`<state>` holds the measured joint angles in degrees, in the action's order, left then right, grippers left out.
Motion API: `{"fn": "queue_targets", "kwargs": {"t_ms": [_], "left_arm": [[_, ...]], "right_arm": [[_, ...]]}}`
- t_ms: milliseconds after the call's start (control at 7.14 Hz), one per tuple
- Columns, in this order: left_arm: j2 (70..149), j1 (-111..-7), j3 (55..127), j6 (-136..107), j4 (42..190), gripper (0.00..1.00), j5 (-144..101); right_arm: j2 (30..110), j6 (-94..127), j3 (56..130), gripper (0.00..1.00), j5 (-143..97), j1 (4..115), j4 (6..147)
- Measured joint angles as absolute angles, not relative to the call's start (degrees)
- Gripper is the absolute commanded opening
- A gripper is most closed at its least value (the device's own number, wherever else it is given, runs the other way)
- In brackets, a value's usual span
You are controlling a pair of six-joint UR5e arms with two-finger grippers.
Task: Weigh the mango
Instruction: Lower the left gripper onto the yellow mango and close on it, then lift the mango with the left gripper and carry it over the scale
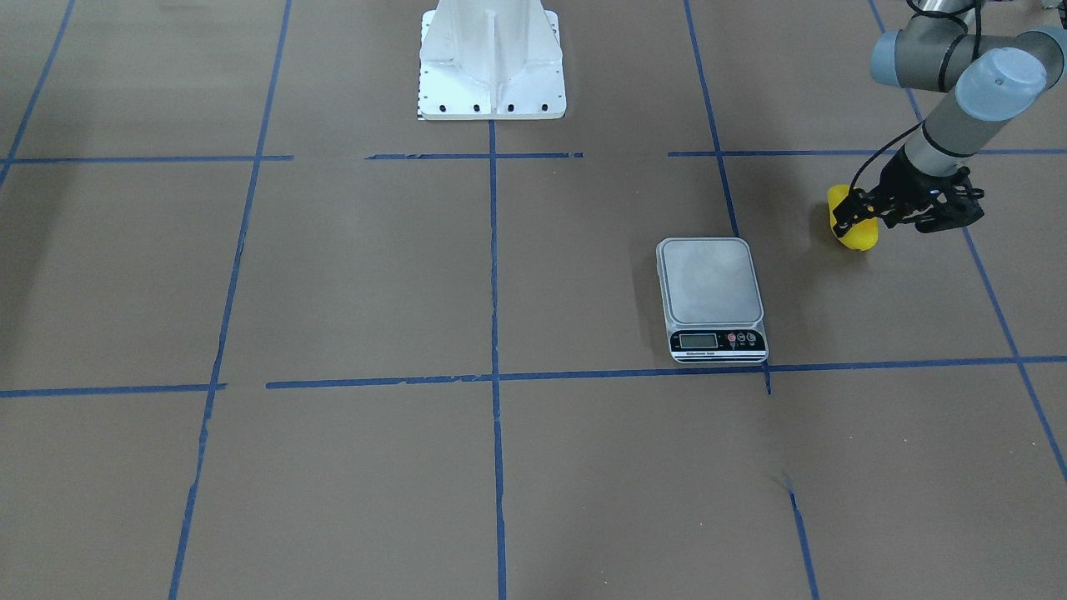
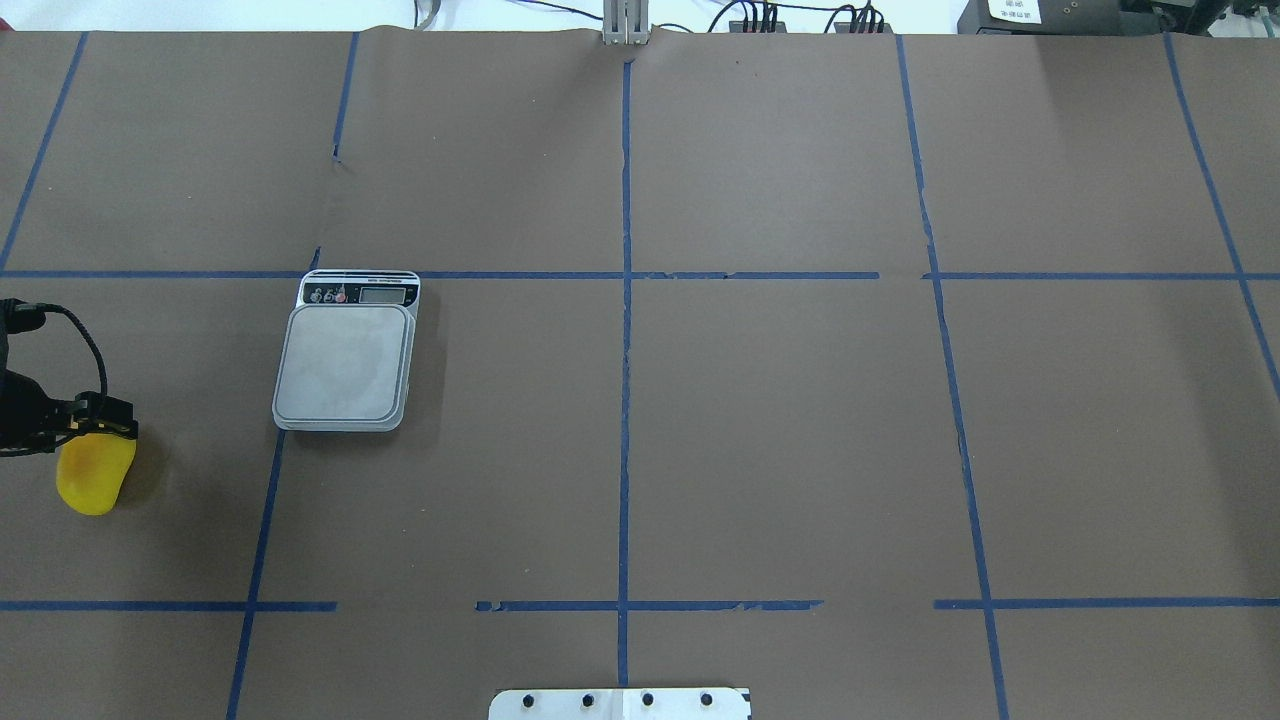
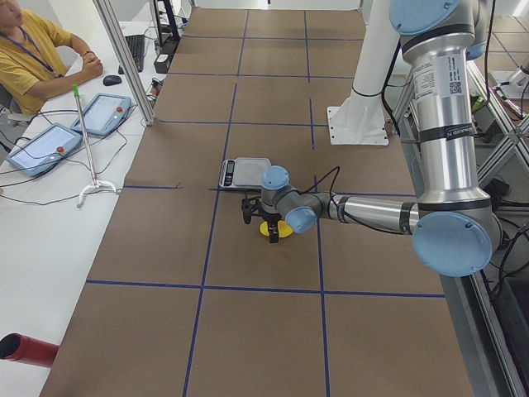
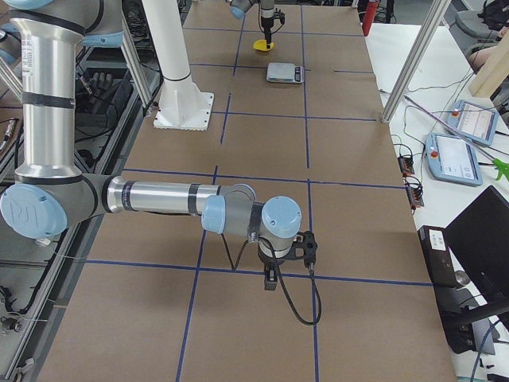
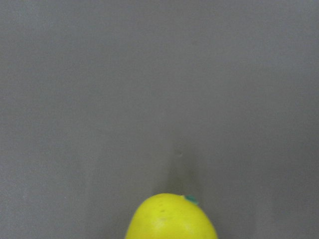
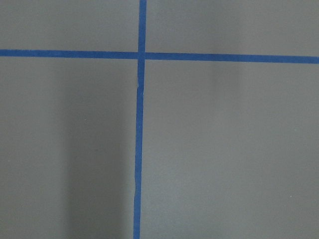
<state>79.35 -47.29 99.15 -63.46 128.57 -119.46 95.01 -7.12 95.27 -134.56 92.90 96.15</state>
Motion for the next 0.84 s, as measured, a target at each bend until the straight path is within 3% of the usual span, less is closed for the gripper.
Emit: {"fn": "queue_targets", "kwargs": {"t_ms": [280, 420, 560, 840], "left_arm": [[79.4, -46.3, 99.2, -63.7, 128.8, 0.96, -119.5], [79.4, -45.7, 99.2, -63.8, 128.9, 0.32, -119.5], [79.4, -45.3, 99.5, -63.8, 128.9, 0.0, -119.5], [79.3, -45.0, 100.5, -63.4, 128.8, 0.0, -119.7]], "right_arm": [[95.0, -7.1, 95.3, 1.0, -134.6, 92.9, 96.2], [95.0, -7.1, 95.3, 1.0, -134.6, 92.9, 96.2], [95.0, -7.1, 95.3, 1.0, -134.6, 92.9, 96.2], [95.0, -7.1, 95.3, 1.0, -134.6, 92.9, 96.2]]}}
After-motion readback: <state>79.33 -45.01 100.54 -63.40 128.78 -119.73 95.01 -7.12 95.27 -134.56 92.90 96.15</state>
